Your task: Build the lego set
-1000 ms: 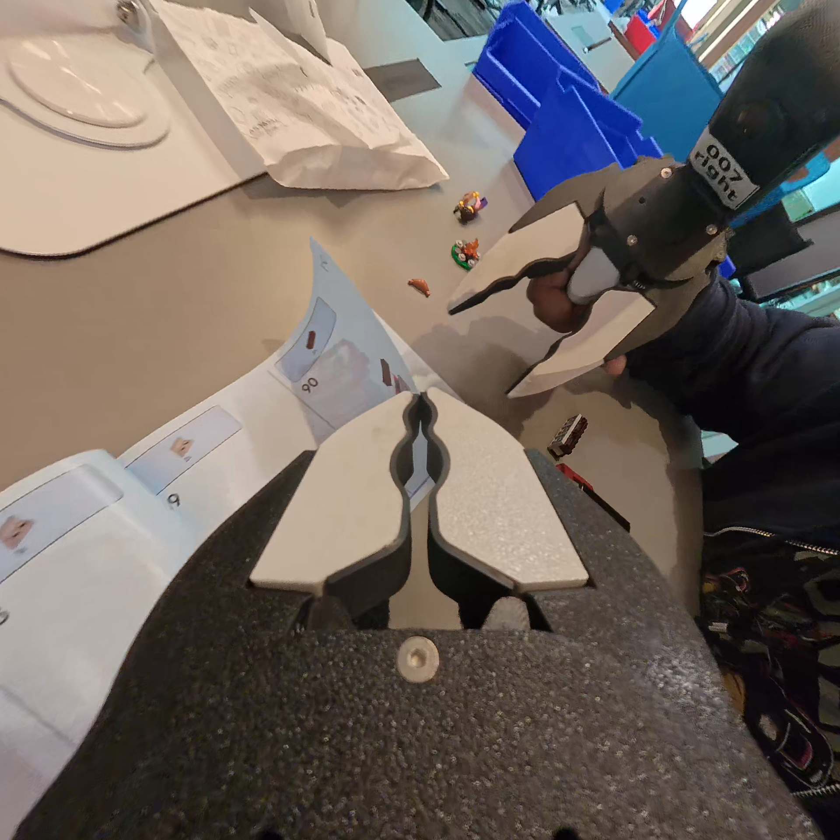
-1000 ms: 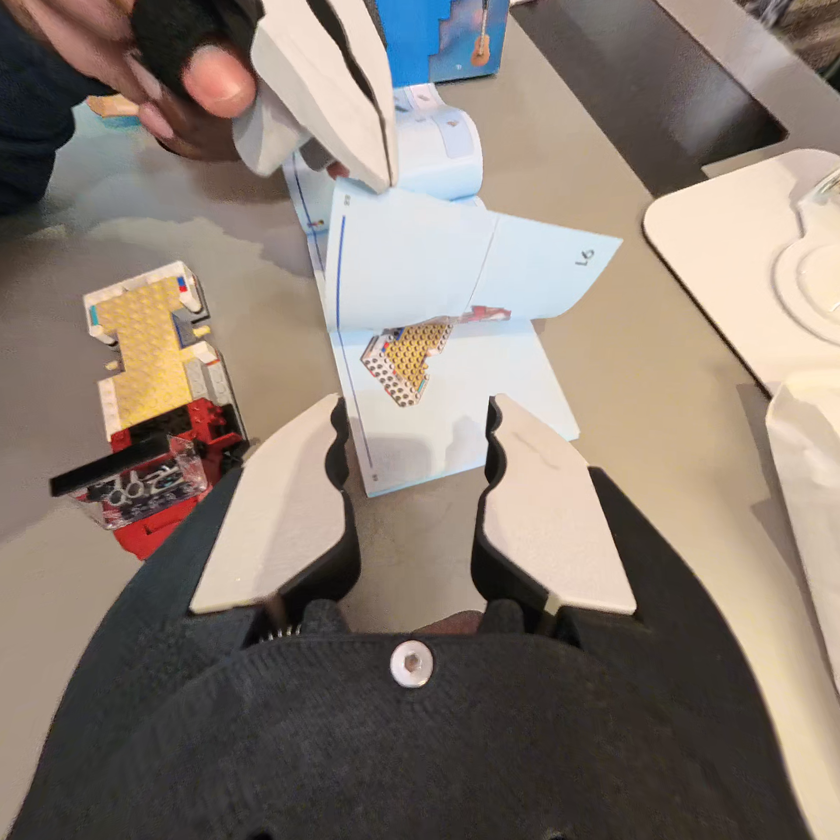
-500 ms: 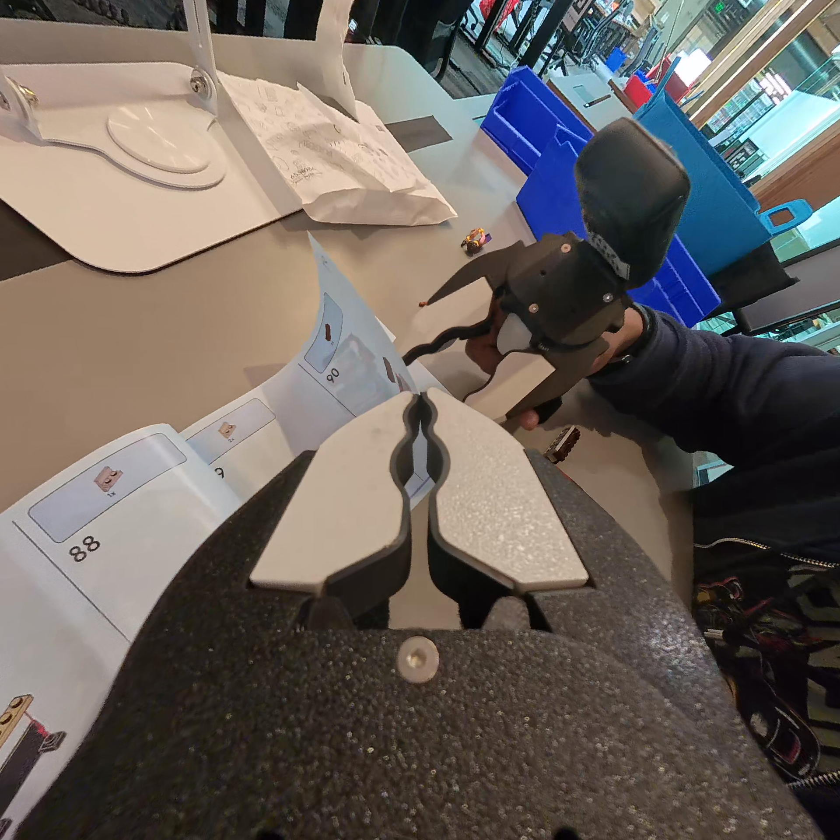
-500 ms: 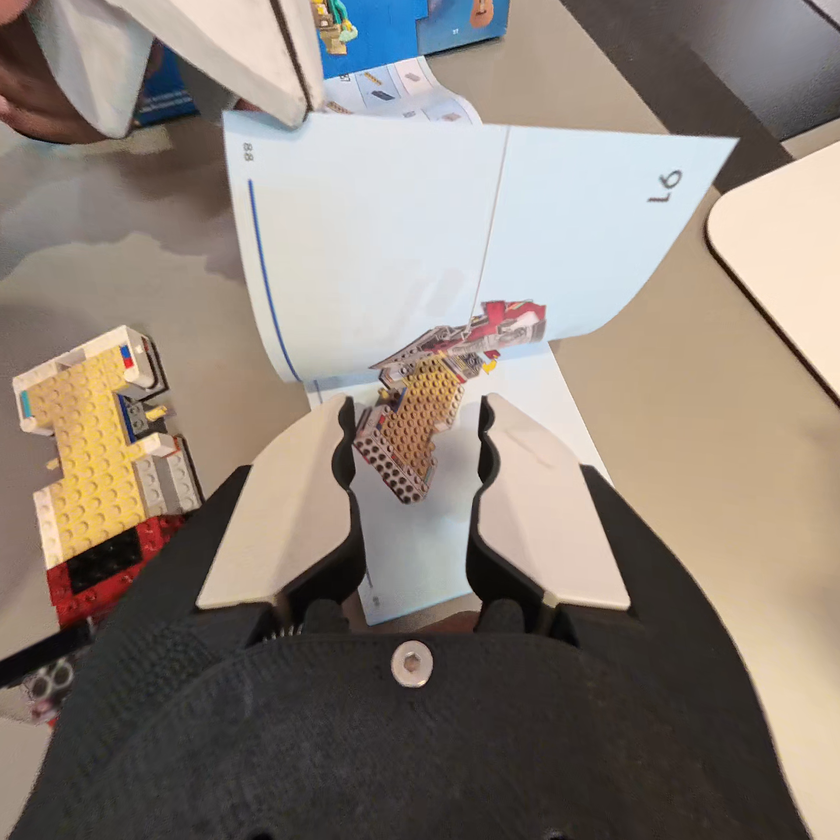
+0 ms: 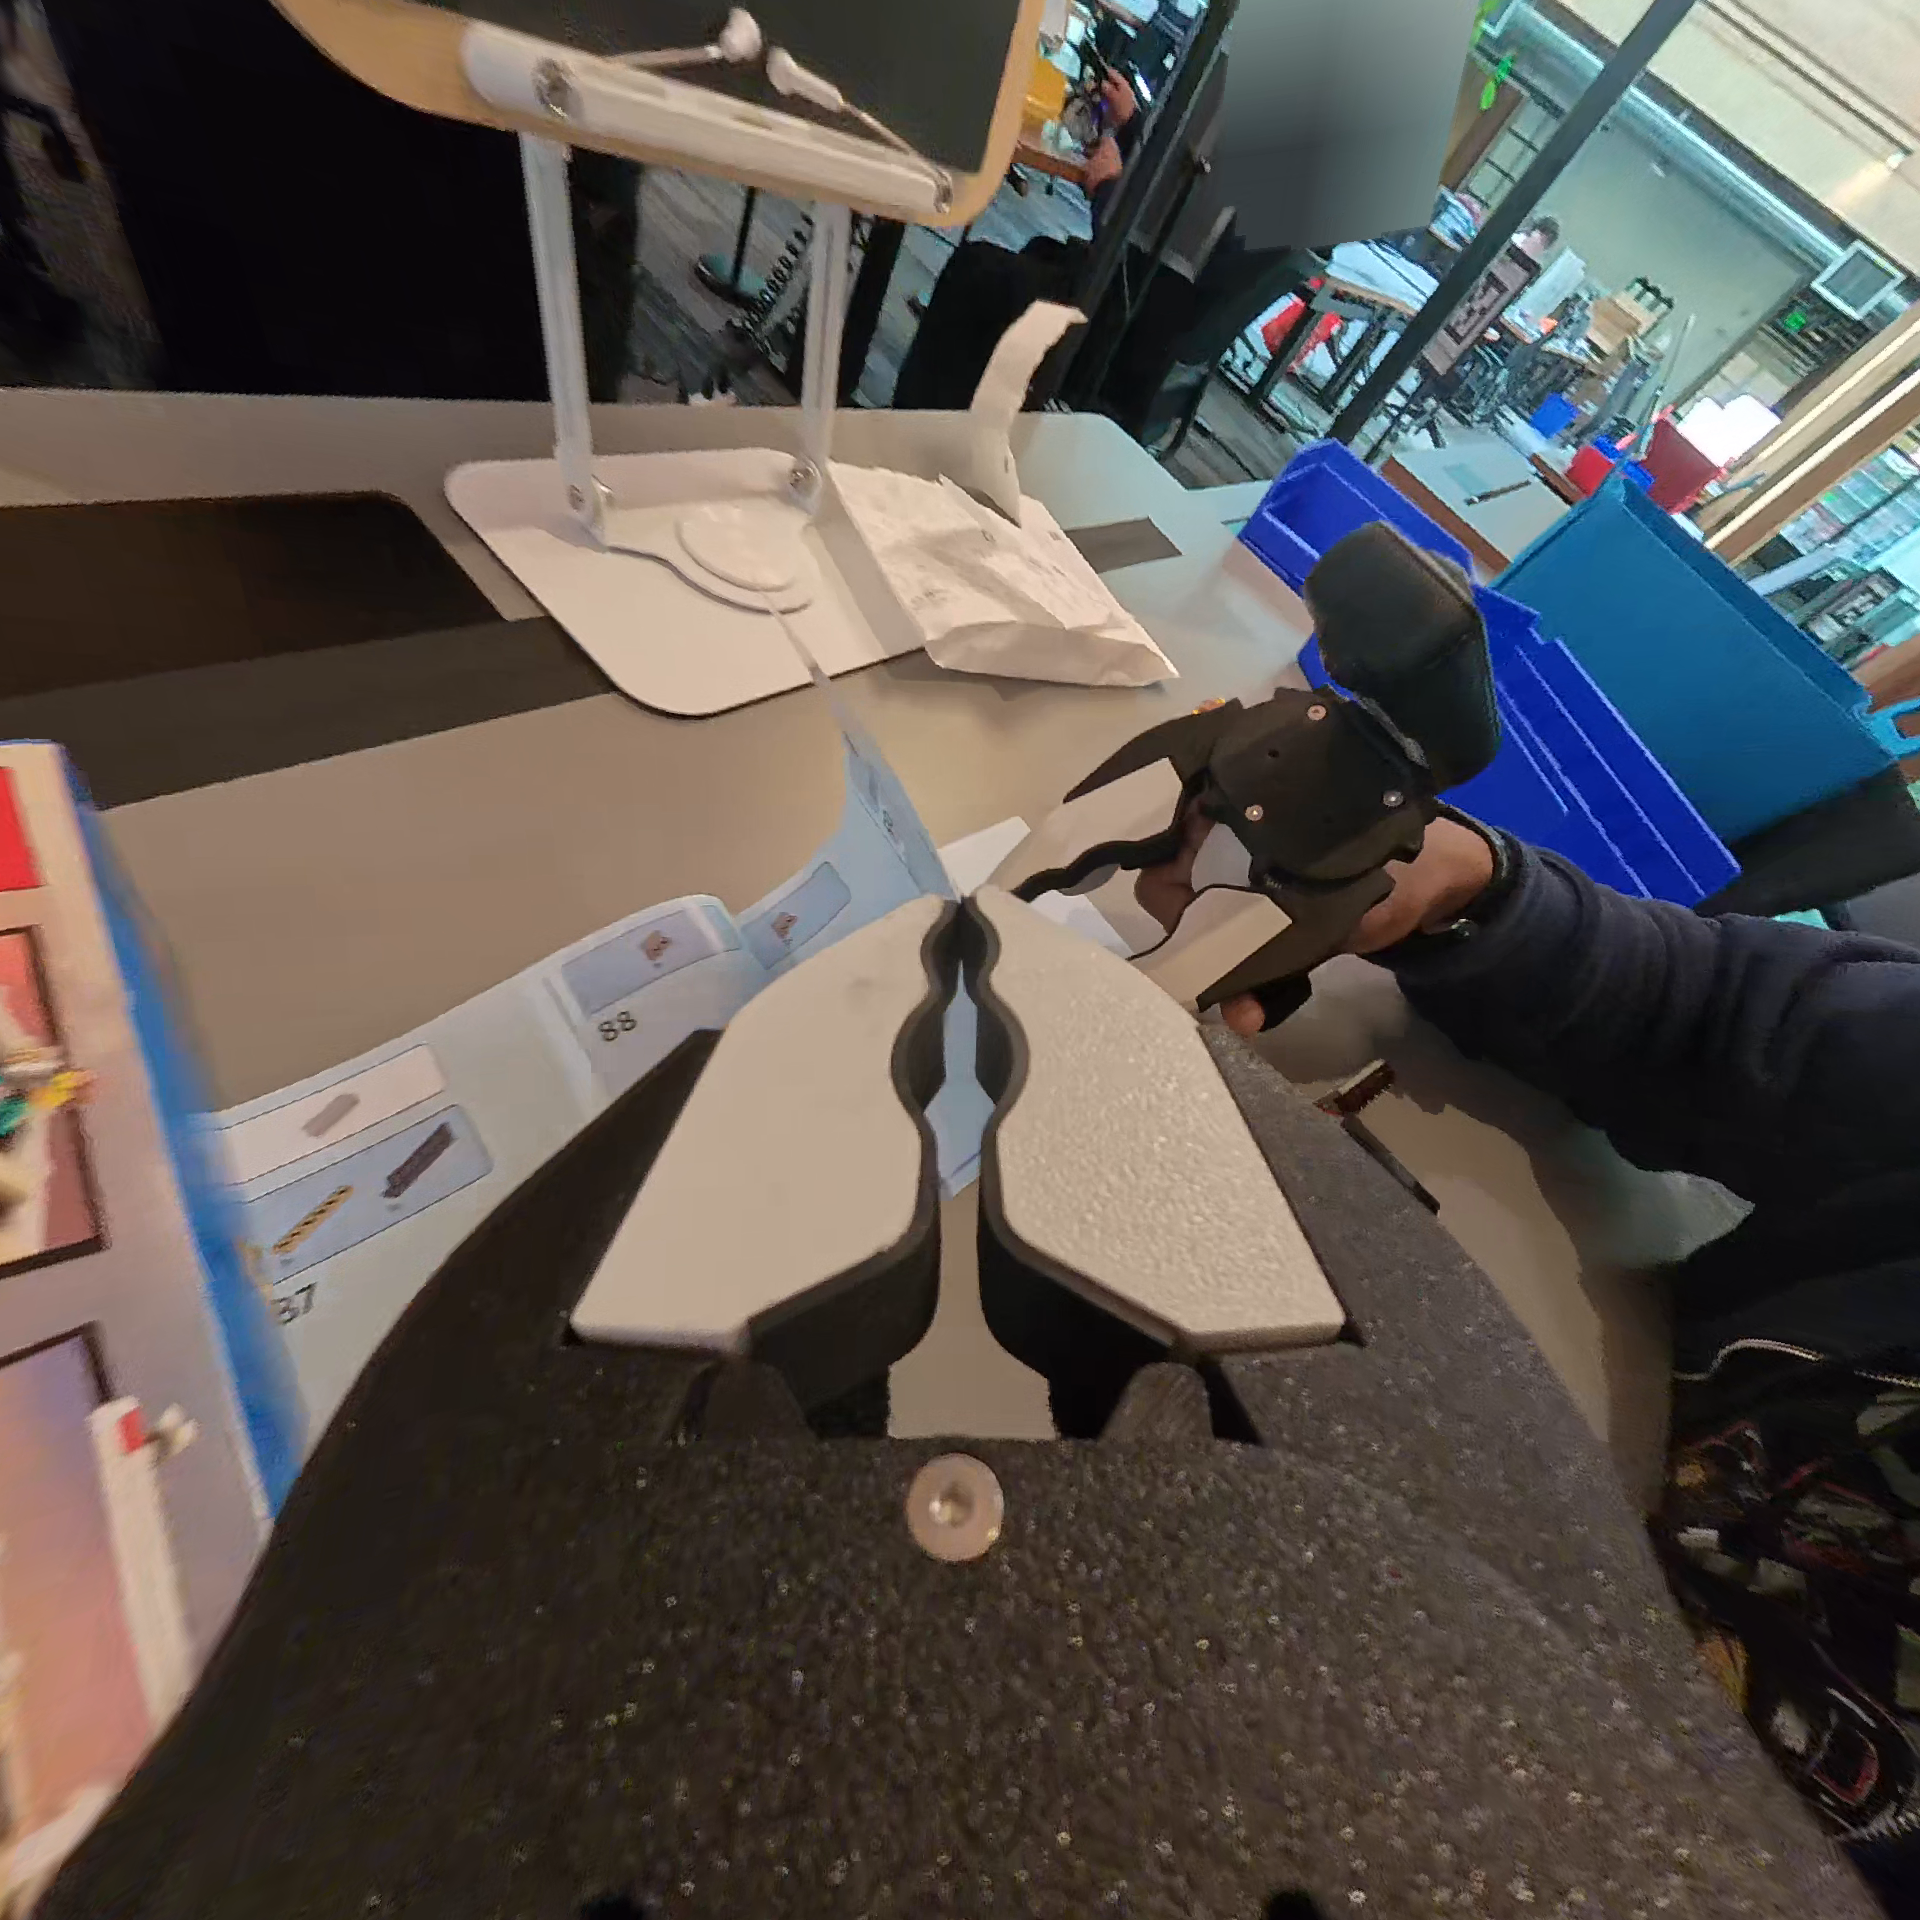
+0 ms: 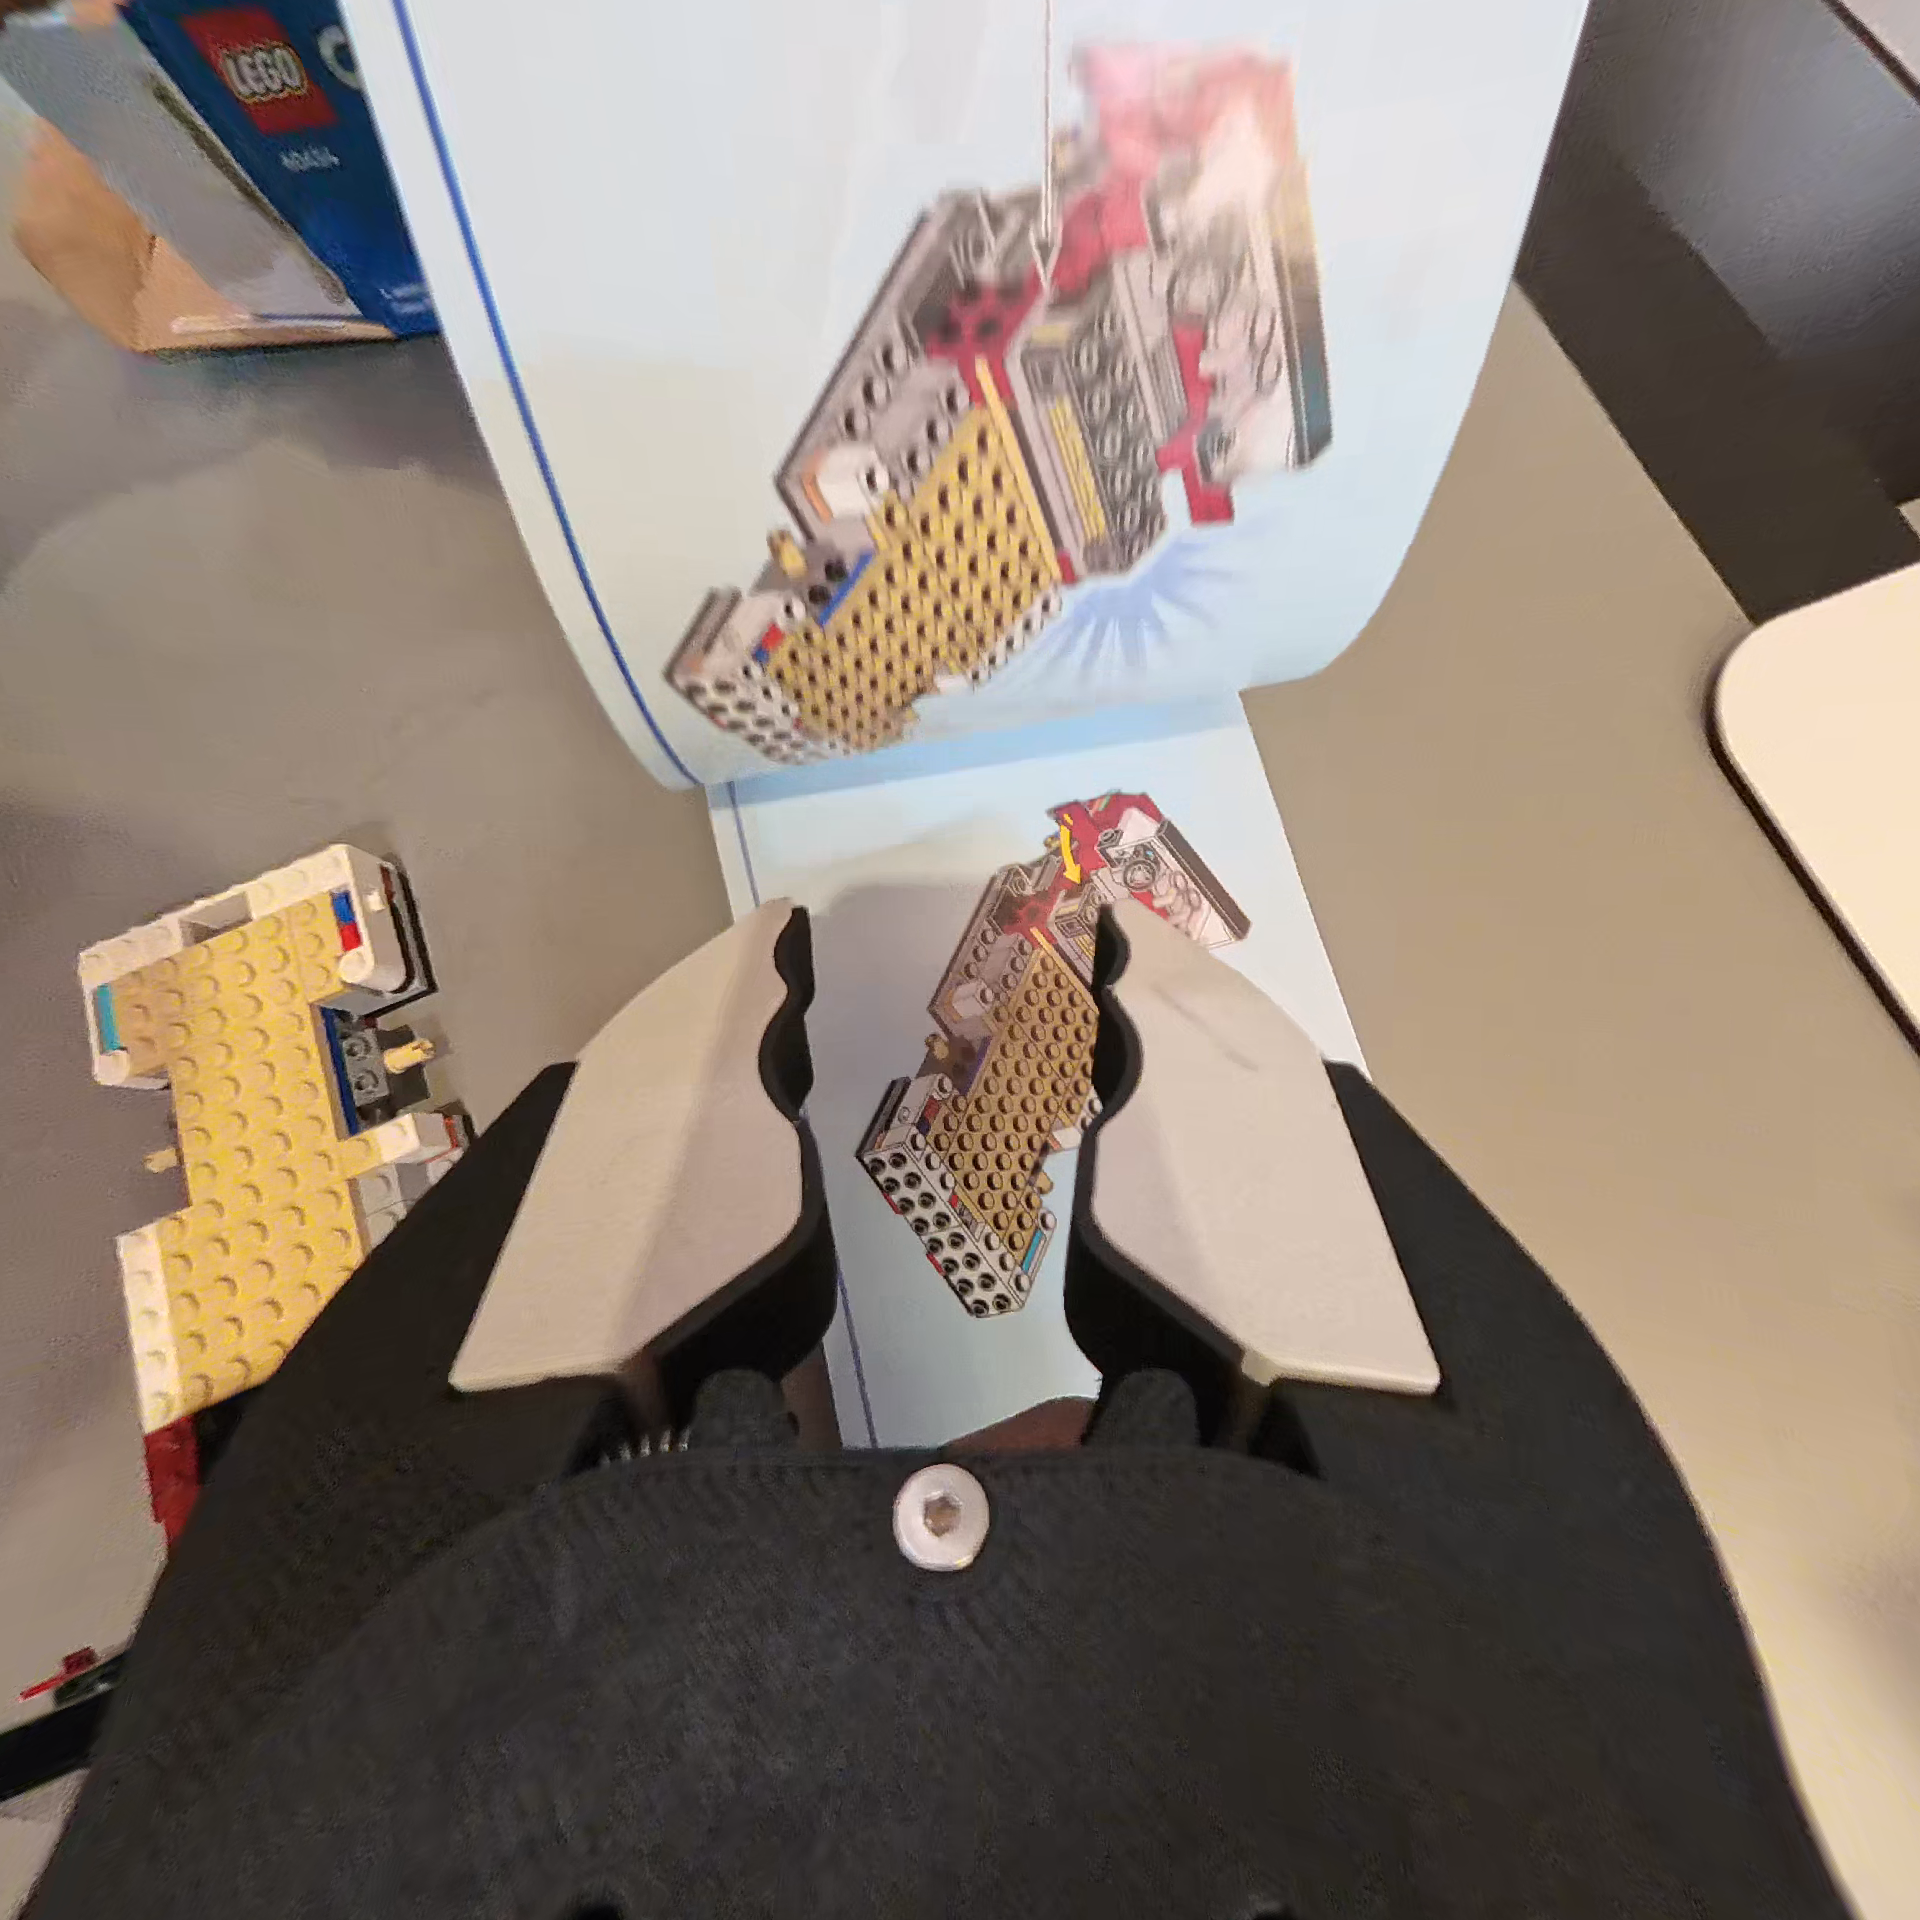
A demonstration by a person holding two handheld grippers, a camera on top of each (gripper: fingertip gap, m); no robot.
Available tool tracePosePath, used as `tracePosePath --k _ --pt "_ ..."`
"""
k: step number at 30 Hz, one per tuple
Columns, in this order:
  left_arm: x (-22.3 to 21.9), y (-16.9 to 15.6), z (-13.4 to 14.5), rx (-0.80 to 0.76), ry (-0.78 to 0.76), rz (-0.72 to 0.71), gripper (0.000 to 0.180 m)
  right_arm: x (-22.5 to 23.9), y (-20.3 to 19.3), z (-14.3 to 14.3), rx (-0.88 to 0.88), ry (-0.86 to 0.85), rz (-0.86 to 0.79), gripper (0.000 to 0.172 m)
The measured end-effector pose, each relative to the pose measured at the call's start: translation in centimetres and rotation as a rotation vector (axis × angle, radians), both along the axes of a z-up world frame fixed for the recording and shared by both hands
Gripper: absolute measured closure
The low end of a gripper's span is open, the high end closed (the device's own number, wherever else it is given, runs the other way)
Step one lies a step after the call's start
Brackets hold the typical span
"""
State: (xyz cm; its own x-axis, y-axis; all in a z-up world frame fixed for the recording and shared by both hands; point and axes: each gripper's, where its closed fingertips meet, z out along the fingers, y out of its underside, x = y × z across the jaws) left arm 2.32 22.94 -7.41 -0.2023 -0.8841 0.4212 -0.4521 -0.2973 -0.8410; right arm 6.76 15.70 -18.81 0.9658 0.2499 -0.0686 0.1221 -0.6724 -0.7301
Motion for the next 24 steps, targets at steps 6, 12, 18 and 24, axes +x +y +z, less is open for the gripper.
tracePosePath --k 6,12,18,24 --pt "-2.5 4.0 -0.6 0.071 0.020 0.138 0.180 -0.9 1.9 0.1 0.003 -0.016 0.035 0.120" --pt "-4.2 6.8 -3.2 0.202 0.131 0.227 0.180 -1.7 3.7 0.4 0.009 -0.039 0.066 0.120" --pt "-4.9 7.4 -2.8 0.280 0.145 0.271 0.166 -2.3 4.1 0.3 0.005 -0.048 0.083 0.120" --pt "-6.2 8.1 -2.8 0.347 0.154 0.322 0.159 -2.8 4.0 0.1 0.001 -0.064 0.092 0.120"
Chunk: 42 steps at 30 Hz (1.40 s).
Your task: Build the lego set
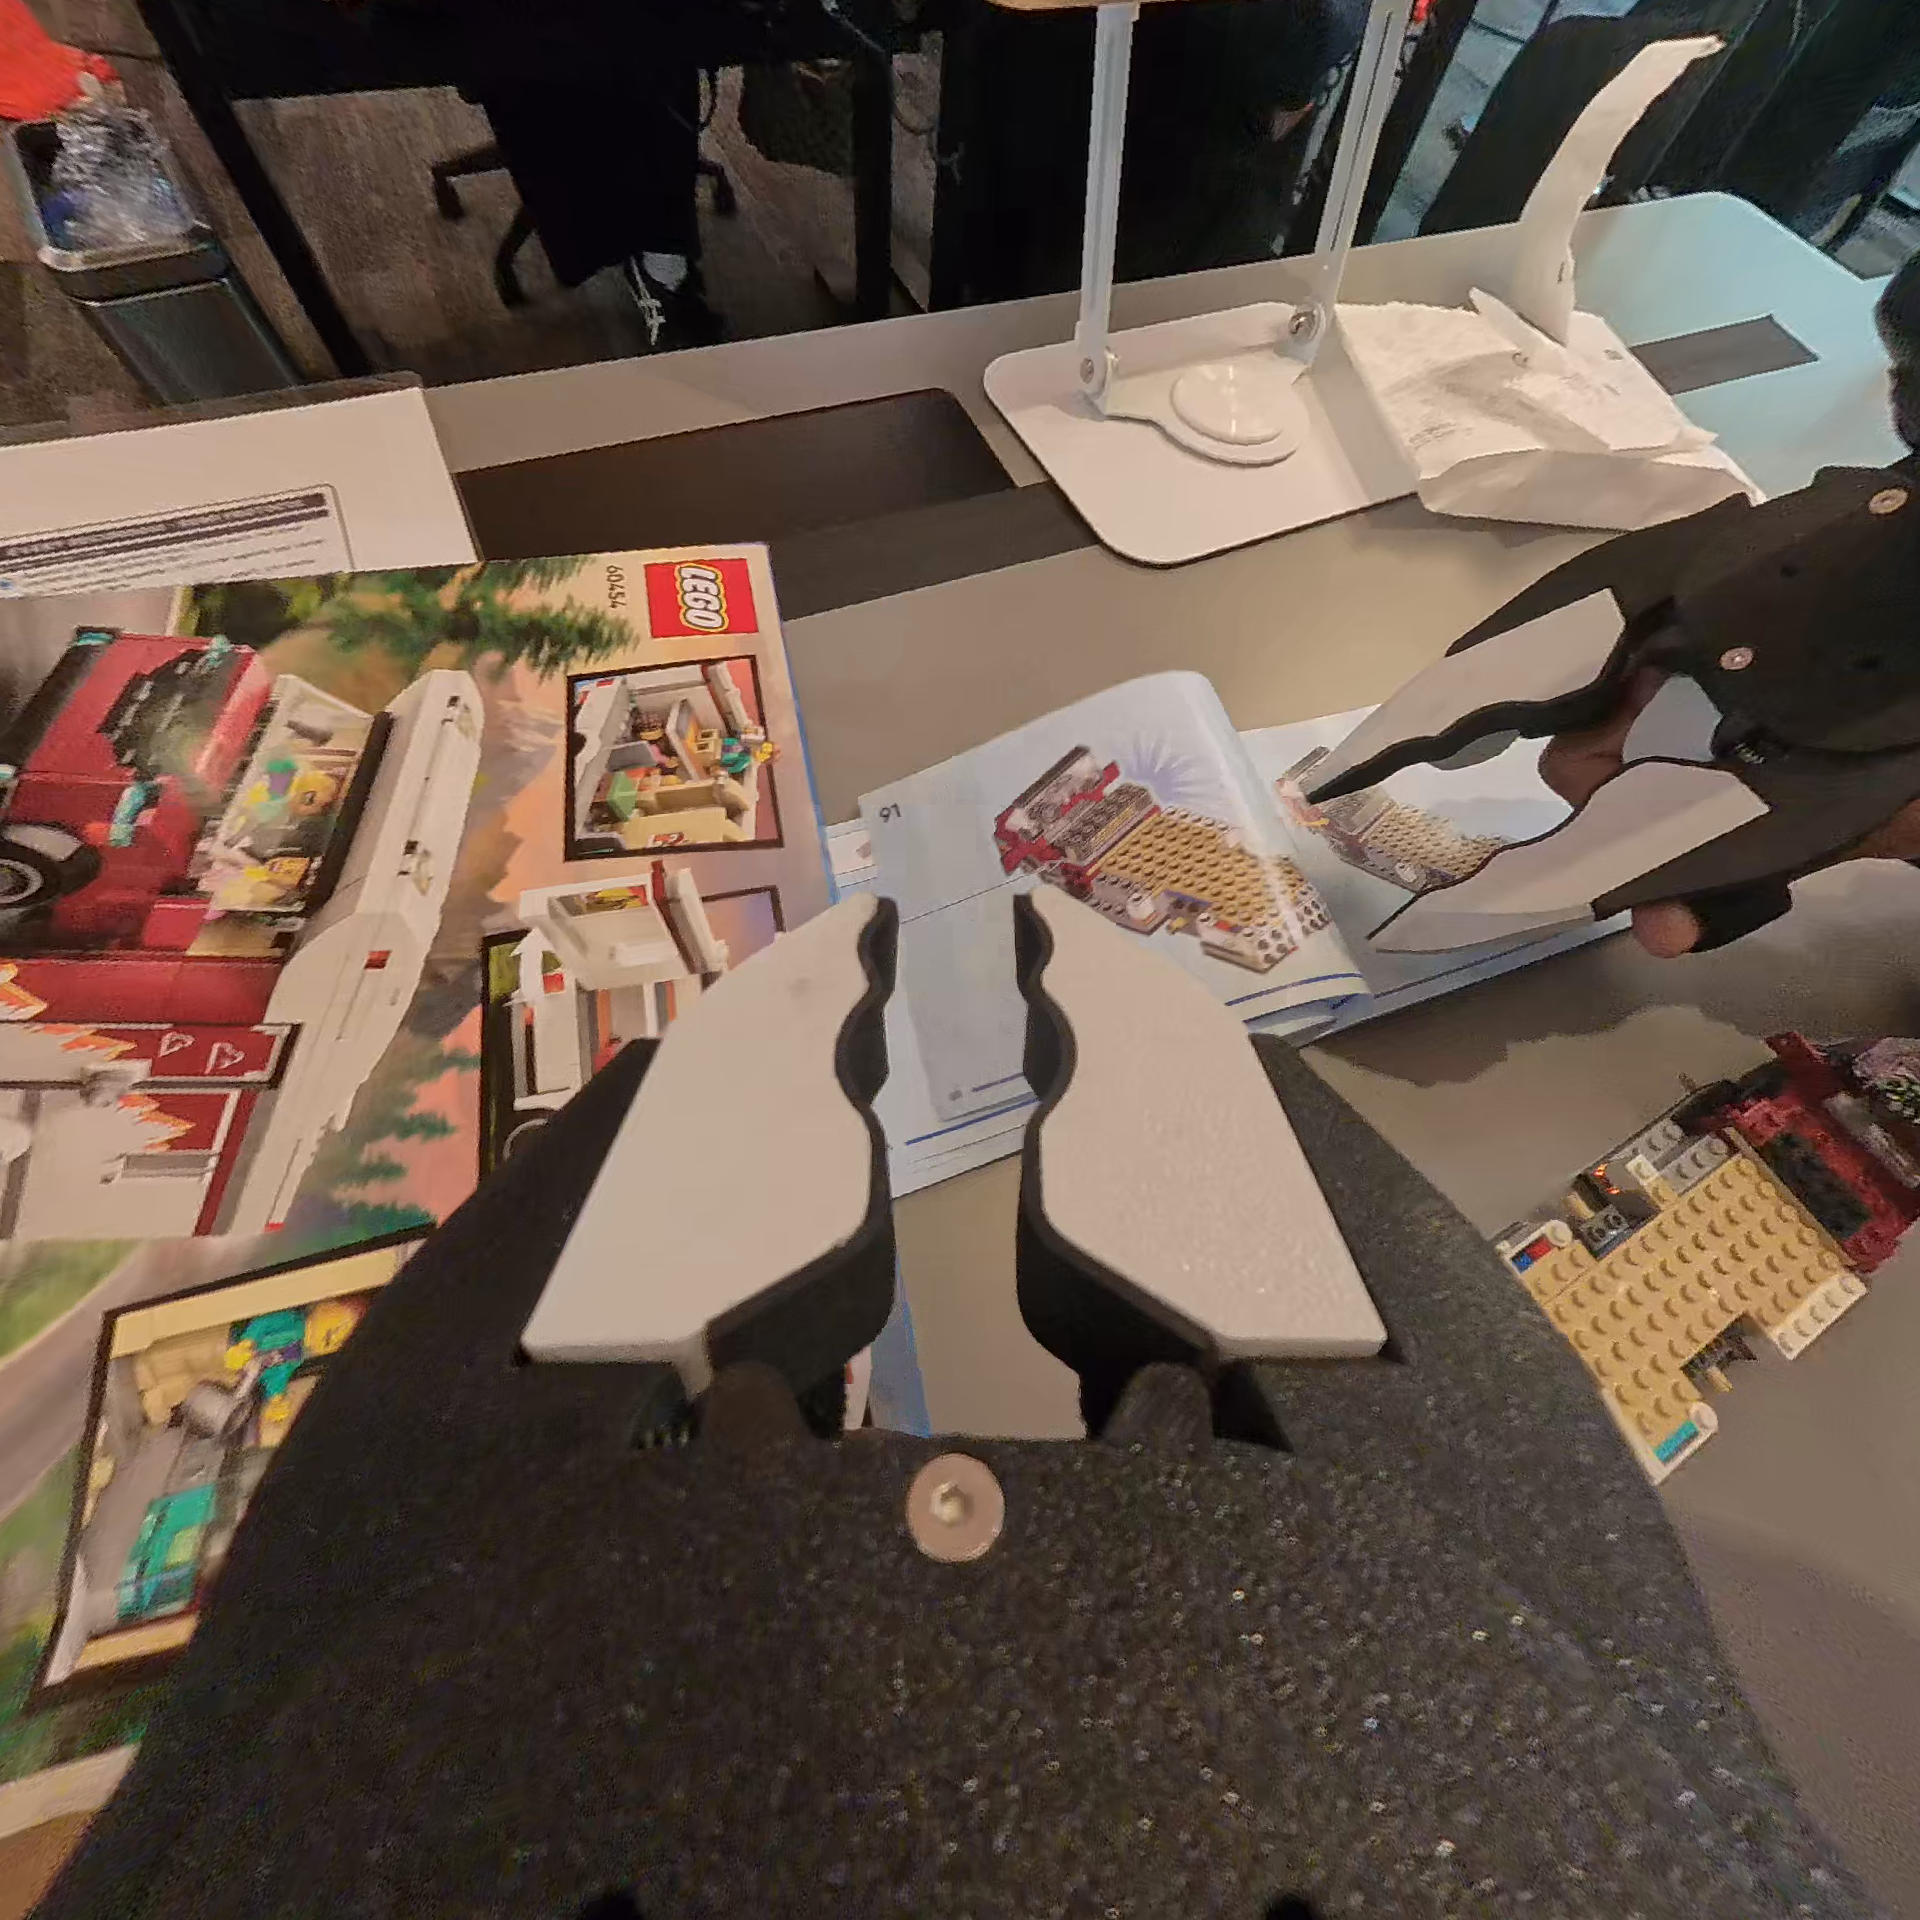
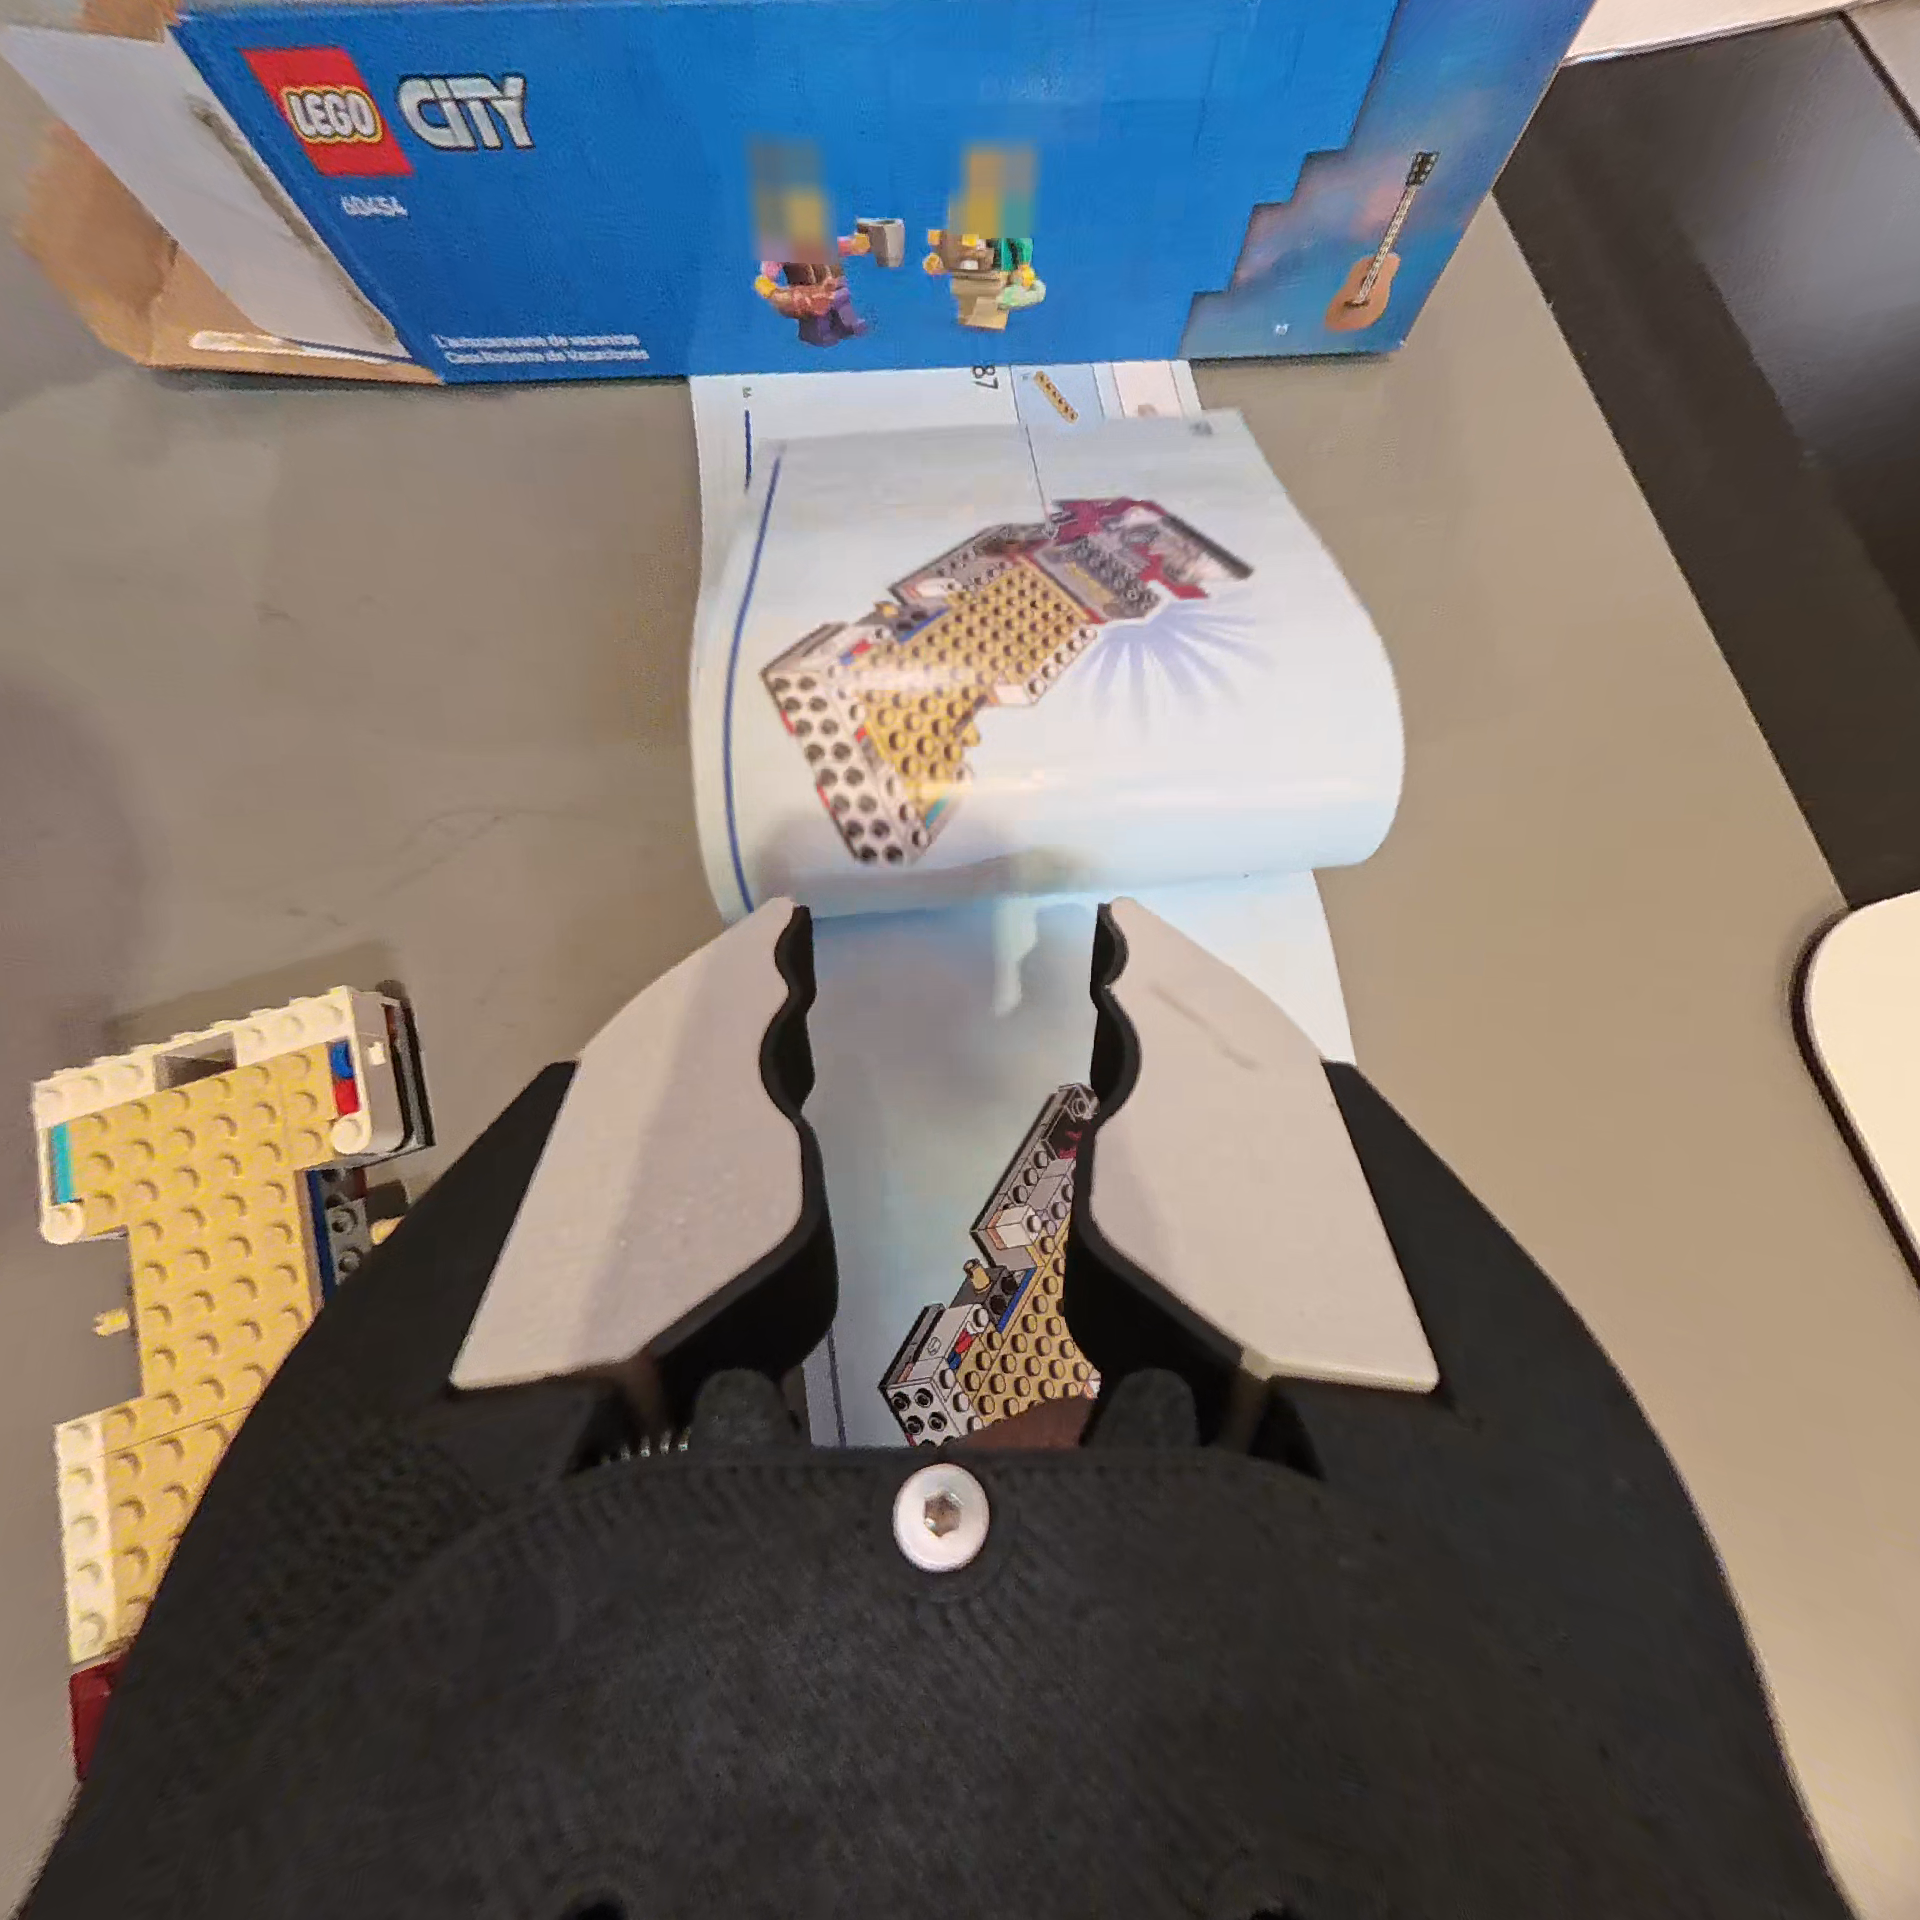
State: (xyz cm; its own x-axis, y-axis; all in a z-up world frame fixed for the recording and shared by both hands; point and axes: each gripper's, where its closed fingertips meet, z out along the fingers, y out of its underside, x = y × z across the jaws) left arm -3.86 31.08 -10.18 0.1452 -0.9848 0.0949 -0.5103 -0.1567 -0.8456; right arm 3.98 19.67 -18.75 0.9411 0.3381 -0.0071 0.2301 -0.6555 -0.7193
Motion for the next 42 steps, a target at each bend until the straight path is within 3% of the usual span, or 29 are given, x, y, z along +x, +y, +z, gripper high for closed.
tracePosePath --k 8,16,25,32,39,42 --pt "-4.4 1.5 -0.8 0.066 0.004 0.134 0.144 0.4 -0.4 -0.1 -0.008 -0.018 -0.006 0.121" --pt "-11.7 0.4 -3.1 0.118 0.016 0.344 0.126 0.5 -0.2 -0.9 -0.042 -0.043 -0.008 0.121" --pt "-13.1 -0.5 -4.9 0.070 0.018 0.335 0.123 0.1 1.8 -0.4 -0.058 -0.075 0.006 0.121" --pt "-9.3 -1.2 -5.5 0.110 0.080 0.204 0.133 -0.4 2.6 -0.6 -0.063 -0.082 0.015 0.122" --pt "-7.1 -1.8 -6.1 0.090 0.068 0.112 0.180 -0.5 2.9 -0.6 -0.067 -0.094 0.023 0.122" --pt "-7.1 -1.8 -6.0 0.096 0.058 0.114 0.180 -0.6 3.0 -0.6 -0.074 -0.091 0.021 0.122"
